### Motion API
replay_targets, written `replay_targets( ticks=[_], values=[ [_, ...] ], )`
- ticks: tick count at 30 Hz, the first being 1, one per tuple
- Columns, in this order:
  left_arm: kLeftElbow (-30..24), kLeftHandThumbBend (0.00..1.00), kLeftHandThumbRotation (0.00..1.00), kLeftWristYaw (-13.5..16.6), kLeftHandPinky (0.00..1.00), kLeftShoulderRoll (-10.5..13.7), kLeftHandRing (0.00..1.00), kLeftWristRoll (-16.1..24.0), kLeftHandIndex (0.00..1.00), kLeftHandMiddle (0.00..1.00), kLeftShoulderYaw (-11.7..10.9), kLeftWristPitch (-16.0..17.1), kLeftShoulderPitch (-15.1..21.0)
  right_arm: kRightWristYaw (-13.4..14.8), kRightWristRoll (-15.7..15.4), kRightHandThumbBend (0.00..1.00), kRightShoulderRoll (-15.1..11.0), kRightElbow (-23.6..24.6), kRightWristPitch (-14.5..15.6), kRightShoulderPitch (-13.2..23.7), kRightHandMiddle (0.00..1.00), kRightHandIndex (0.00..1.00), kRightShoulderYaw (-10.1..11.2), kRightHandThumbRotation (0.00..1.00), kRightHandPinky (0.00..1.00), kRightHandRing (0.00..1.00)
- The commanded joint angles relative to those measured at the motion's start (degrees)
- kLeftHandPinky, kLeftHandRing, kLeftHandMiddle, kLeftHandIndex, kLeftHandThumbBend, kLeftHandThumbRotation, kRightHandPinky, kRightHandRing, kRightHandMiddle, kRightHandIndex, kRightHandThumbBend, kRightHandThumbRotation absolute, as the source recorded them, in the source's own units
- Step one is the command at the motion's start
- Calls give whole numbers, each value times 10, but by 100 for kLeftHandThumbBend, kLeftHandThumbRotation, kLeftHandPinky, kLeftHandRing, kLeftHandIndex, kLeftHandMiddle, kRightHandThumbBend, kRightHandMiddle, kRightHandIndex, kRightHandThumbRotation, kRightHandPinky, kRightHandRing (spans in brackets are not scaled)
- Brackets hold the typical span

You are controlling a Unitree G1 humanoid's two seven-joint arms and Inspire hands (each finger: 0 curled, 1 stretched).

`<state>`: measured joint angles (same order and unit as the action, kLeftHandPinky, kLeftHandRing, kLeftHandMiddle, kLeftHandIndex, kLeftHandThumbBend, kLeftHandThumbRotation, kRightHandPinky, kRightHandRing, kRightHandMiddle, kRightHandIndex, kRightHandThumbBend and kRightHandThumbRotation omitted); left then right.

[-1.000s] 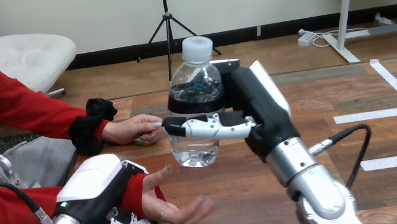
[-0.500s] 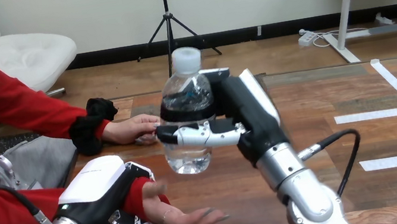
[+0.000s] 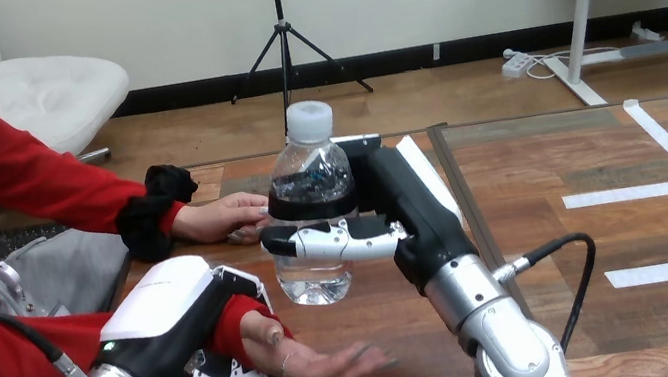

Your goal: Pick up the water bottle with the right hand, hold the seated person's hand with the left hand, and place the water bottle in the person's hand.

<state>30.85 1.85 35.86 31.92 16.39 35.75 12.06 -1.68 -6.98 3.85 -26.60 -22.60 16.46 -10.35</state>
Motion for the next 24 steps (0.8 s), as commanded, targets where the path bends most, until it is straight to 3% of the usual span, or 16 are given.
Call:
replay_targets(
  ticks=[1,13,24],
  values=[
    [-64,73,12,-4,24,-2,32,-22,40,39,-26,3,16,16,5,71,22,-17,-41,59,19,21,10,0,9,14],
    [-75,73,12,-6,24,-2,32,-19,41,40,-41,9,7,44,-2,69,36,-43,-60,45,18,20,2,0,8,13],
    [-72,73,11,-15,25,-6,33,-27,41,40,-47,5,8,74,-11,66,51,-34,-54,19,18,20,-13,0,8,12]
  ],
)
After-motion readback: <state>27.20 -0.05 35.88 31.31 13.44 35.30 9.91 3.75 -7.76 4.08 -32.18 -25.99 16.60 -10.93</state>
